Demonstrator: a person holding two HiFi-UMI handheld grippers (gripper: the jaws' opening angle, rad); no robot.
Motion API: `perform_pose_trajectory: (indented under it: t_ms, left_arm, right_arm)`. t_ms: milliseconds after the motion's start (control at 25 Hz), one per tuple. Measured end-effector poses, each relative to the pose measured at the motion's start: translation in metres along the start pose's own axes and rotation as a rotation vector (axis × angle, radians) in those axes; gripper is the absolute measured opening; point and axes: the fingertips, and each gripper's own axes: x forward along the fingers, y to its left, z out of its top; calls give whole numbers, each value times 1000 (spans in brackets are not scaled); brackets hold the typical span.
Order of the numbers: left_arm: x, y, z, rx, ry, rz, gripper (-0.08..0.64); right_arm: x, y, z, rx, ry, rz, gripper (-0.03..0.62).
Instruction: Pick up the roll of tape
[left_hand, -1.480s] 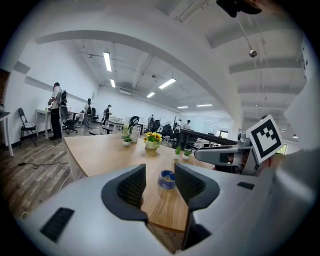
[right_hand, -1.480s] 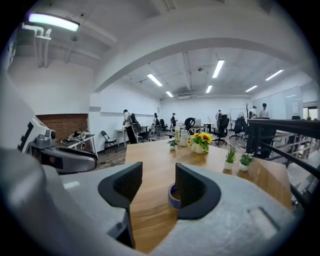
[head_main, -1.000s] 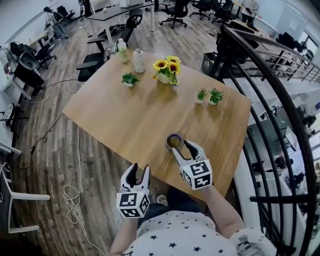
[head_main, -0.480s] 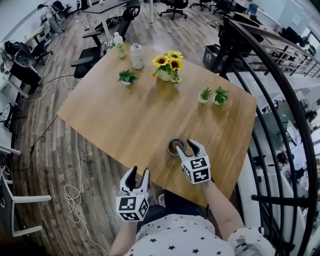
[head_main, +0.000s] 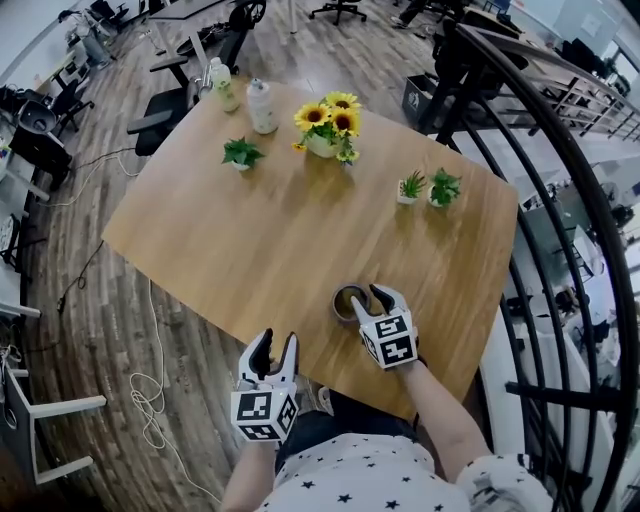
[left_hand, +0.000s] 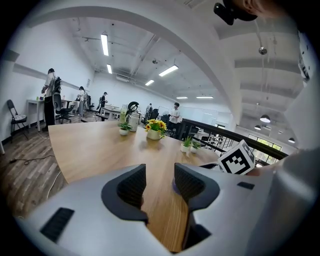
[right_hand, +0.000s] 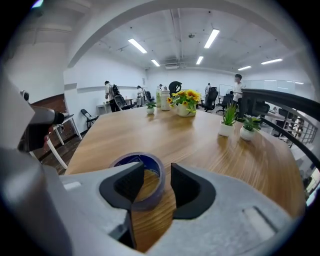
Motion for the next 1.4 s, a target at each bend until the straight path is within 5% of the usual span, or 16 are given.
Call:
perform_pose_trajectory:
  t_ms: [560,1400]
  left_arm:
    - [16,-2,0,-8,9,-19,173]
    - [-20,-14,0,-11,-42,-11,173]
  right_arm:
    - [14,-4,-8,-17,57,-15,67]
    - [-29,8,13,-91,-50,-61,61]
